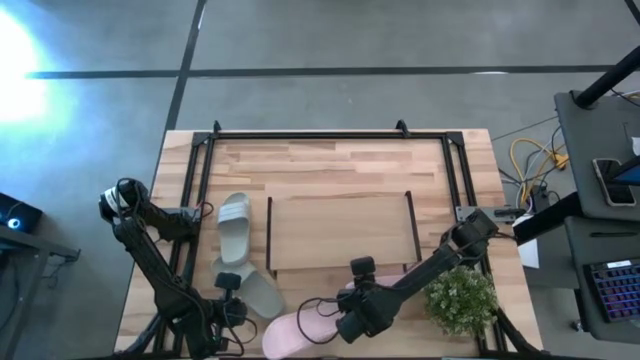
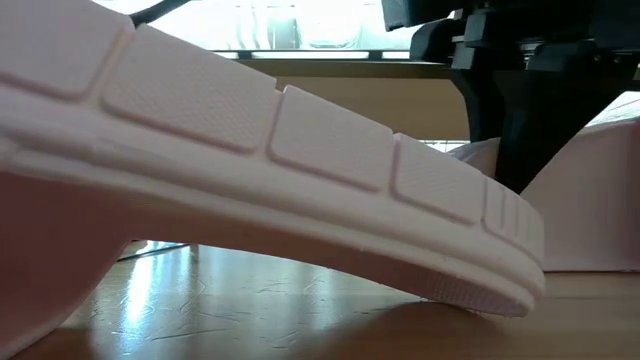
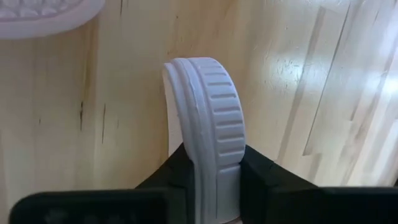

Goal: Pick and place slides into the shelf
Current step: Put the right pink slide on the shelf

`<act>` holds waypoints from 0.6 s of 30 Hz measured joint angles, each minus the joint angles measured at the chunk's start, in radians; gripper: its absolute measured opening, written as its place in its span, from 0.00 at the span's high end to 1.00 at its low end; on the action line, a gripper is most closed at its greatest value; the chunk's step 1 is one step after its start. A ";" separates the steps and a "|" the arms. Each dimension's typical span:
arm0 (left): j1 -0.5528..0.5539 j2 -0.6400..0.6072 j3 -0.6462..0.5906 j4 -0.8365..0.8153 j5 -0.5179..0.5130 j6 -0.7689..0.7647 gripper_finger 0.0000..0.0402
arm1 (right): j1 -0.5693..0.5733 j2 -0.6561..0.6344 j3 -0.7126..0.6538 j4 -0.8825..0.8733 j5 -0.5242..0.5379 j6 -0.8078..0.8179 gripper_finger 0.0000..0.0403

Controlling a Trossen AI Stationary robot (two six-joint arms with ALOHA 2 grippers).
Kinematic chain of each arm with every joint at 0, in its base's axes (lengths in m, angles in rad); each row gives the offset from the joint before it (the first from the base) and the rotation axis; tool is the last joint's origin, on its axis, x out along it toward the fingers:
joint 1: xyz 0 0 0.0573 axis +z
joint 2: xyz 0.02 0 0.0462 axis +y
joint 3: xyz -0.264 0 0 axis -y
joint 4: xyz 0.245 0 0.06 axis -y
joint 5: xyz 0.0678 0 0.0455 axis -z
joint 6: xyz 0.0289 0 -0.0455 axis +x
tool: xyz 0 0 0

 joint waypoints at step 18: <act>0.000 0.000 0.000 0.000 0.000 0.000 1.00 | 0.006 0.008 0.379 -0.033 0.068 0.091 0.85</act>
